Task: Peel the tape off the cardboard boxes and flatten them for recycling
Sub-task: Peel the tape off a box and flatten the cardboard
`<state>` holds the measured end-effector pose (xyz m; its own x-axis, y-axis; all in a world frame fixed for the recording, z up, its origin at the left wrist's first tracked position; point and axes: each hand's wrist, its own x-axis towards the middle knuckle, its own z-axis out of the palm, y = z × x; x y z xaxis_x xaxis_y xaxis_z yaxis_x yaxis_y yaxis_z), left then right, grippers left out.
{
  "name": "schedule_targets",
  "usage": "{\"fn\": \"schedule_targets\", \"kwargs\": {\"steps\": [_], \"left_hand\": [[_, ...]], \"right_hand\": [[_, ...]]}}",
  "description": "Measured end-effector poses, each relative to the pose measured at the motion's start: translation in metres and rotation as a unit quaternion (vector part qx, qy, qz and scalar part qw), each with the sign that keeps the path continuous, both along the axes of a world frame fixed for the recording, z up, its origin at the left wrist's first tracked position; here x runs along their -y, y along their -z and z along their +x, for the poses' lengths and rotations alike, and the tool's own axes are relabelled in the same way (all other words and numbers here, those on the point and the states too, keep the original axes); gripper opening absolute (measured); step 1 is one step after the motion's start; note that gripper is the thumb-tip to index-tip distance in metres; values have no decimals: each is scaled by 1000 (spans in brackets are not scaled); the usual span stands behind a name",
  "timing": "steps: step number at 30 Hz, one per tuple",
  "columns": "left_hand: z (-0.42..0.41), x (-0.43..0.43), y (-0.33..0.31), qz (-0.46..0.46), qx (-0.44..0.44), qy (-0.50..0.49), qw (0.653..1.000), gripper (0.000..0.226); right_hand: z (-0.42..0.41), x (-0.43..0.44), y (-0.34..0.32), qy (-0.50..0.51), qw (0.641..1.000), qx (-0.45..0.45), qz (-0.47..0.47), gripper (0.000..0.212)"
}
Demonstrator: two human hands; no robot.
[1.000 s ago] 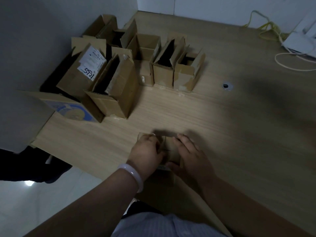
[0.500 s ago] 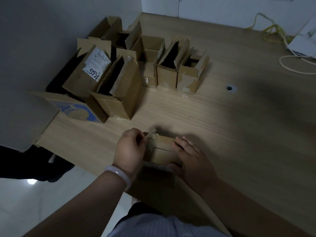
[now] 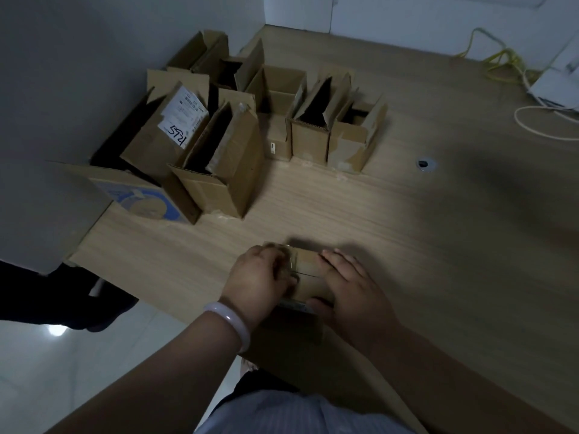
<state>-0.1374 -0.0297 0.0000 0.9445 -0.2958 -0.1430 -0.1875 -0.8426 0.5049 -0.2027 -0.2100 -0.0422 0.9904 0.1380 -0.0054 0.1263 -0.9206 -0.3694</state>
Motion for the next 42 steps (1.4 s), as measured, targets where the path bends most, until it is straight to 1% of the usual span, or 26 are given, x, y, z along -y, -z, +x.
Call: {"fn": "schedule_targets", "kwargs": {"steps": [2,5,12,14,18,20,22,24,25,27,29,31,33,34,35,36,39,42], "left_hand": [[2,6,2,12,14,-12,1000,34],[8,6,4,8,1,-8,1000,26],[16,1,5,42,-65,16,997,22],[16,2,6,44,-54,19,997,20],[6,3,8,71,11,33,997,24],[1,2,8,40,25,9,999,23],[0,-5,4,-31,6,-45,998,20],[4,-16,1,-90,-18,-99,991,13],[6,-22,1,-99,-14,-116,988,10],[8,-32,1,-83,26,-121,989,8],[7,-39,3,-50,77,-78,993,10],[4,-42,4,-15,116,9,993,17],[2,-42,7,23,145,103,984,23],[-1,-40,8,31,147,128,980,24],[-3,-38,9,24,129,127,983,24],[-5,-36,10,5,103,104,989,24],[-2,-31,13,-42,30,9,999,26],[0,-27,15,-46,11,-44,998,38]], "right_hand": [[2,-4,-1,-28,1000,-4,-8,74],[2,-7,3,-62,997,-23,-32,74],[3,-9,4,-49,998,-17,-31,74],[3,-9,2,-48,998,-18,-40,73],[3,-11,-1,-50,998,-20,-44,73],[1,-12,-2,-45,998,-15,-36,71],[0,-12,-2,-41,998,-17,-38,70],[0,-11,0,-35,999,-17,-38,70],[0,-12,0,-28,999,-16,-34,70],[0,-13,0,-18,999,-17,-30,71],[0,-15,1,-14,999,-15,-37,72],[1,-16,1,-13,999,-9,-44,72],[2,-16,2,-17,998,-16,-50,72],[2,-17,3,-16,998,-20,-51,73],[1,-17,4,-13,999,-20,-49,73],[1,-18,4,-9,999,-18,-47,73],[1,-19,4,-7,999,-18,-47,72],[0,-20,4,-2,999,-6,-52,70]]}}
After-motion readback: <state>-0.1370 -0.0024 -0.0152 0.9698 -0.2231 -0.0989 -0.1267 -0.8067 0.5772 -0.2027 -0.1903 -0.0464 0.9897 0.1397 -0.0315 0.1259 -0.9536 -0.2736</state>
